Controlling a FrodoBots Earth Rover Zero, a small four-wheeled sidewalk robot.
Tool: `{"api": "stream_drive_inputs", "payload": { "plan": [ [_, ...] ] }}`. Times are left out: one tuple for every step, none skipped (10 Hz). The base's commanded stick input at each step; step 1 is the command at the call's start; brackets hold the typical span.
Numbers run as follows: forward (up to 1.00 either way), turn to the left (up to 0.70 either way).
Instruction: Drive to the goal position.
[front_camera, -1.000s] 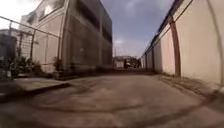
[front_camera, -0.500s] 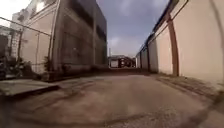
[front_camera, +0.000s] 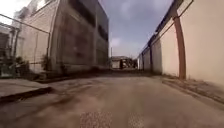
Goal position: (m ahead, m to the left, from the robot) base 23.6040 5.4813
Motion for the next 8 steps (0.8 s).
{"api": "stream_drive_inputs", "payload": {
  "plan": [
    [0.70,-0.23],
    [0.70,0.01],
    [0.70,0.01],
    [0.70,0.01],
    [0.70,0.01],
    [0.70,0.01],
    [0.70,0.01],
    [0.70,0.01]
  ]
}}
